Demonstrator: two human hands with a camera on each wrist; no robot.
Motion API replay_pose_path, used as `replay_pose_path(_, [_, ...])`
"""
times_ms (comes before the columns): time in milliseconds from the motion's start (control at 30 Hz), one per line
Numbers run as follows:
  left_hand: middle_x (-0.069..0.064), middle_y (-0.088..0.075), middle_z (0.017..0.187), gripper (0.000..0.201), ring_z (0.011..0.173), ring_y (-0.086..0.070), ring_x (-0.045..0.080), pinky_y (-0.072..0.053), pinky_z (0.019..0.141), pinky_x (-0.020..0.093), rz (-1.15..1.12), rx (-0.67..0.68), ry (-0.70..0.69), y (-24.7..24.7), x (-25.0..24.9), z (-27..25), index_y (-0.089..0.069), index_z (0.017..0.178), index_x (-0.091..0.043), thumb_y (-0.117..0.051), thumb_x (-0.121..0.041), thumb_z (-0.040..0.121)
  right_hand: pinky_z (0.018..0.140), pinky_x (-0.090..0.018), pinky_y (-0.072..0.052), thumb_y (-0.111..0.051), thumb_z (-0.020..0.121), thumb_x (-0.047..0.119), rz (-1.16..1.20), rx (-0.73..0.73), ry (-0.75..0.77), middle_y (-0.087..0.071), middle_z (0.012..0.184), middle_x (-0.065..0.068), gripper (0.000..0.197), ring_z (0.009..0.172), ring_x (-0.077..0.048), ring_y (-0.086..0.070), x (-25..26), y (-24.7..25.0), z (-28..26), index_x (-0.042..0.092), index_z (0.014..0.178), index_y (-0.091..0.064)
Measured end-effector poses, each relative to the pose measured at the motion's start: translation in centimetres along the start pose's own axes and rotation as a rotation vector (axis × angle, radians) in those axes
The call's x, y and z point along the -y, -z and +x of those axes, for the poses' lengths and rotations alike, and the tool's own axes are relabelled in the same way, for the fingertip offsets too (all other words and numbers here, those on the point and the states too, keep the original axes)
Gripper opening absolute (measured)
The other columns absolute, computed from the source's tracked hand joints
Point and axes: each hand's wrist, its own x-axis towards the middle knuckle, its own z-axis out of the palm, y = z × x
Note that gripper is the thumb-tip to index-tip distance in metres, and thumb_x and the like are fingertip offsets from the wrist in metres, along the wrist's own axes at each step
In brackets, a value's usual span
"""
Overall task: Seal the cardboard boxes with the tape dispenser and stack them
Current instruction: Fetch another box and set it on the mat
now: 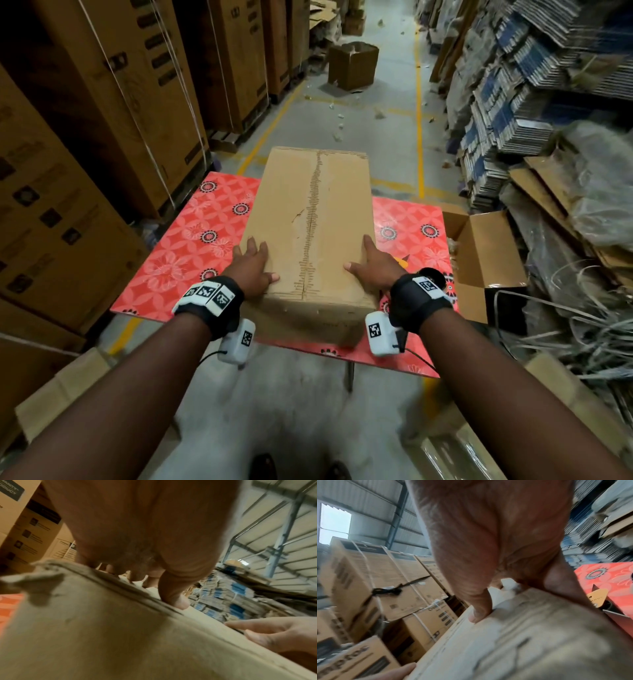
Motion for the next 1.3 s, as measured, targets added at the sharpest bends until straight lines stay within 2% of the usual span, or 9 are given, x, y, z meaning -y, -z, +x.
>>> replay_pose_path(100, [0.009, 0.005, 0.162, 0.077, 0.147, 0.002, 0.039, -0.017, 0.115, 0.061, 0.015, -0.028, 0.001, 1.9, -0.1, 2.5, -0.009, 0.154, -0.016, -0.053, -0.039, 0.095, 0.09, -0.037, -0.047, -0.061, 0.094, 0.045, -0.032, -0.132, -0.021, -0.05, 0.136, -0.021, 0.063, 0.115, -0.039, -0.058, 1.6, -0.5, 2.3, 0.014, 0.142, -0.035])
replay_pose_path(167, [0.007, -0.004, 0.162, 0.067, 0.147, -0.006, 0.034, -0.018, 0.11, 0.068, 0.052, -0.044, -0.002, 2.0, -0.8, 2.9, -0.017, 0.151, -0.016, -0.05, -0.035, 0.097, 0.101, -0.045, -0.045, -0.055, 0.097, 0.042, -0.104, -0.168, 0.005, -0.028, 0.15, -0.023, 0.053, 0.125, -0.043, -0.049, 2.4, -1.4, 2.5, 0.013, 0.138, -0.038])
replay_pose_path(300, [-0.001, 0.008, 0.163, 0.067, 0.149, 0.008, 0.026, -0.001, 0.105, 0.075, 0.078, -0.044, -0.052, -0.5, -1.3, 0.9, -0.004, 0.154, -0.02, -0.035, -0.046, 0.101, 0.12, -0.059, -0.014, -0.042, 0.099, 0.056, -0.237, -0.069, 0.217, 0.004, 0.166, -0.013, 0.068, 0.15, -0.044, 0.007, 0.7, -3.1, 0.5, 0.024, 0.155, -0.022])
replay_pose_path(433, [-0.006, 0.016, 0.161, 0.082, 0.148, 0.015, 0.021, 0.003, 0.105, 0.073, 0.141, -0.11, -0.142, -2.4, -0.1, 0.0, 0.004, 0.155, -0.023, -0.036, -0.061, 0.094, 0.122, -0.057, -0.007, -0.022, 0.089, 0.078, -0.302, -0.055, 0.317, 0.009, 0.167, -0.004, 0.084, 0.151, -0.035, 0.016, -1.8, -3.3, -1.1, 0.032, 0.159, -0.009])
replay_pose_path(667, [-0.009, 0.005, 0.162, 0.08, 0.15, 0.002, 0.021, -0.002, 0.11, 0.069, 0.138, -0.209, -0.278, -0.7, 5.9, 2.5, -0.003, 0.155, -0.031, -0.05, -0.051, 0.092, 0.117, -0.047, 0.011, -0.039, 0.1, 0.057, -0.181, -0.138, 0.295, 0.014, 0.166, -0.01, 0.076, 0.146, -0.039, 0.028, 2.9, -7.4, -1.9, 0.02, 0.16, -0.01])
replay_pose_path(767, [-0.011, 0.007, 0.161, 0.084, 0.15, 0.003, 0.022, -0.001, 0.11, 0.071, 0.163, -0.139, -0.243, 2.2, 9.4, 3.9, -0.002, 0.154, -0.034, -0.058, -0.042, 0.092, 0.118, -0.056, 0.006, -0.038, 0.1, 0.055, -0.215, -0.149, 0.244, 0.01, 0.164, -0.019, 0.077, 0.144, -0.048, 0.025, 6.9, -10.4, -2.3, 0.014, 0.159, -0.011])
replay_pose_path(933, [0.009, 0.012, 0.162, 0.081, 0.148, 0.005, 0.036, -0.009, 0.112, 0.068, 0.181, -0.001, -0.09, 3.6, 8.1, 3.3, -0.001, 0.154, -0.015, -0.053, -0.033, 0.096, 0.106, -0.053, -0.038, -0.045, 0.093, 0.051, -0.352, -0.165, 0.437, -0.038, 0.142, -0.021, 0.063, 0.129, -0.035, -0.031, 9.1, -8.5, -0.4, 0.015, 0.145, -0.039])
replay_pose_path(1167, [0.016, 0.021, 0.158, 0.117, 0.146, 0.018, 0.037, 0.004, 0.112, 0.066, 0.223, -0.005, -0.056, -1.4, -1.4, 0.4, 0.008, 0.153, -0.007, -0.04, -0.082, 0.077, 0.121, -0.052, -0.019, -0.02, 0.071, 0.095, -0.48, 0.012, 0.476, -0.008, 0.166, -0.009, 0.106, 0.151, -0.03, -0.007, 3.9, -1.9, 7.2, 0.033, 0.158, -0.018])
replay_pose_path(1300, [0.013, 0.021, 0.159, 0.126, 0.146, 0.019, 0.034, 0.008, 0.11, 0.067, 0.176, -0.084, -0.022, -2.9, -2.7, 0.5, 0.008, 0.153, -0.01, -0.035, -0.092, 0.067, 0.12, -0.05, -0.021, -0.017, 0.074, 0.092, -0.513, -0.078, 0.509, -0.011, 0.166, -0.007, 0.1, 0.151, -0.03, -0.01, 3.5, -2.5, 7.1, 0.036, 0.157, -0.018])
